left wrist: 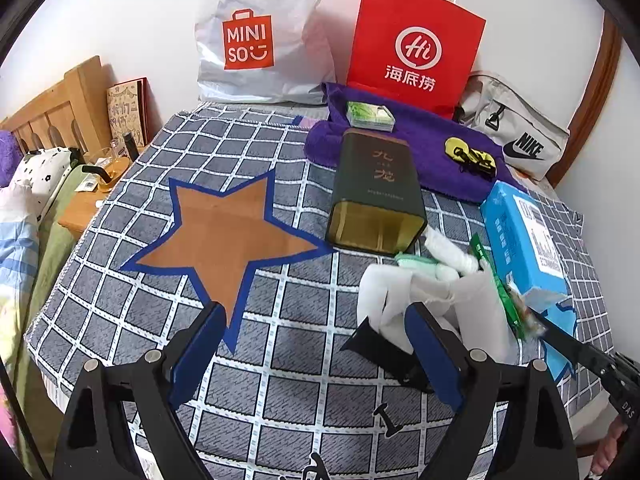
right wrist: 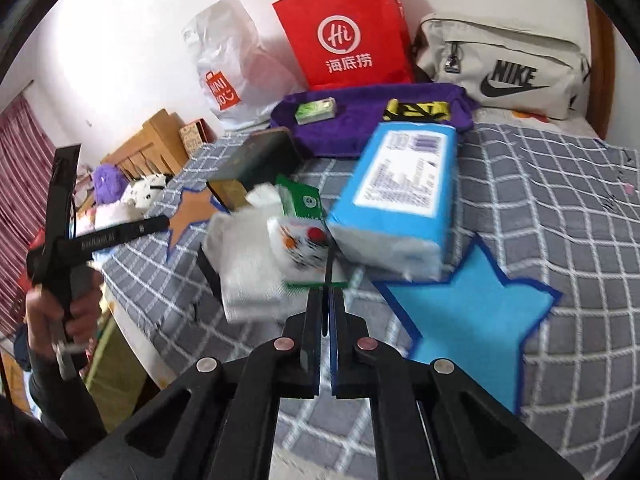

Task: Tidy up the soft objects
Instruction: 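Grasp the black strap beside the tissue box with the right gripper, then grasp the white glove with the left gripper while the right holds the black strap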

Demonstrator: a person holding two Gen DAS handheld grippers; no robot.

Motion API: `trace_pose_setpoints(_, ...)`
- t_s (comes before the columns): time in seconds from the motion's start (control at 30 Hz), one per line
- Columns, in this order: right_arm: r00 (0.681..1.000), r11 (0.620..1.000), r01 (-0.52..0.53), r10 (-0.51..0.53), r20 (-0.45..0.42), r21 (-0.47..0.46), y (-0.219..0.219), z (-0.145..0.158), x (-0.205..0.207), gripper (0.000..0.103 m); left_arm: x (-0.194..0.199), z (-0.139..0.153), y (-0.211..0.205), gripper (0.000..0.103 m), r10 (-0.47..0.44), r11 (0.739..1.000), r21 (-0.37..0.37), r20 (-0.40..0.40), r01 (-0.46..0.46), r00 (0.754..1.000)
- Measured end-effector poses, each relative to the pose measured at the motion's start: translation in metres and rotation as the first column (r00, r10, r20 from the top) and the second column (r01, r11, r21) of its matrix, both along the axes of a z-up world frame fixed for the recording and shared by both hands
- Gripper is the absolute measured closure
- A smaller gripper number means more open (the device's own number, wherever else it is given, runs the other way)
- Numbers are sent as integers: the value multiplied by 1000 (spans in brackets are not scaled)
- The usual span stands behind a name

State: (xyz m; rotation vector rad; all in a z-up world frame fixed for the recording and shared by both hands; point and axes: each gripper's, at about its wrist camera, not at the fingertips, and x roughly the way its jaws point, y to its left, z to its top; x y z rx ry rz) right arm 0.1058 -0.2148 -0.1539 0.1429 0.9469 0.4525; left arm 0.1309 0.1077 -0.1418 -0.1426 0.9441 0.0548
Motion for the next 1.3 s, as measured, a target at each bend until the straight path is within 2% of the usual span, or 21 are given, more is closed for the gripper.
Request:
trace_pose_setpoints(0.2, 998, 999, 20, -22, -56, -50, -25, -29, -12, 99, 2, -21, -8, 13, -11, 1000, 4, -60, 12, 998)
trace_pose_setpoints(0.33, 996, 998, 12, -17, -86, -64, -28, -49, -12, 89, 4, -34, -16, 13, -21, 1000, -11, -109, 20, 994)
trace_pose_setpoints(0.5, 999, 997, -13, 9, -48, -72, -24, -49, -13, 53, 8, -47, -18, 13, -33, 995, -97, -143, 19, 989)
trace_pose_setpoints(0.67, 1000, 995, -25, 26, 14, -98, -15, -42, -6, 44, 14, -42, -22, 13, -35, 996, -79, -97, 27, 995)
trace_pose_setpoints(0.77, 999, 989, -16, 23, 45, -146, -13, -41, 4, 44, 18, -35, -29, 13, -57, 997, -48, -66, 54, 996)
trace_pose_setpoints(0.9, 998, 990, -50, 53, 18, -134, -8, -50, 19, 44, 26, -32, -40, 13, -94, 996, -12, -50, 93, 994)
trace_pose_setpoints(1.03, 997, 980, -73, 75, 5, -185, 3, -61, 27, 44, 34, -35, -50, 13, -113, 992, 53, -52, 116, 992)
trace_pose_setpoints(1.13, 997, 973, -75, 80, 18, -218, 7, -64, 29, 47, 41, -38, -54, 21, -127, 989, 66, -59, 131, 990)
trace_pose_setpoints(1.17, 997, 971, -72, 79, 23, -227, 6, -64, 30, 52, 43, -39, -54, 23, -133, 989, 61, -60, 137, 989)
trace_pose_setpoints(1.23, 997, 973, -71, 78, 20, -222, 5, -64, 31, 64, 47, -41, -55, 36, -144, 988, 49, -61, 147, 988)
trace_pose_setpoints(1.27, 997, 975, -72, 78, 18, -211, 4, -63, 31, 75, 47, -42, -55, 41, -149, 988, 43, -60, 151, 987)
trace_pose_setpoints(1.3, 996, 977, -81, 85, 14, -198, 4, -62, 31, 90, 48, -42, -56, 50, -157, 987, 33, -61, 159, 986)
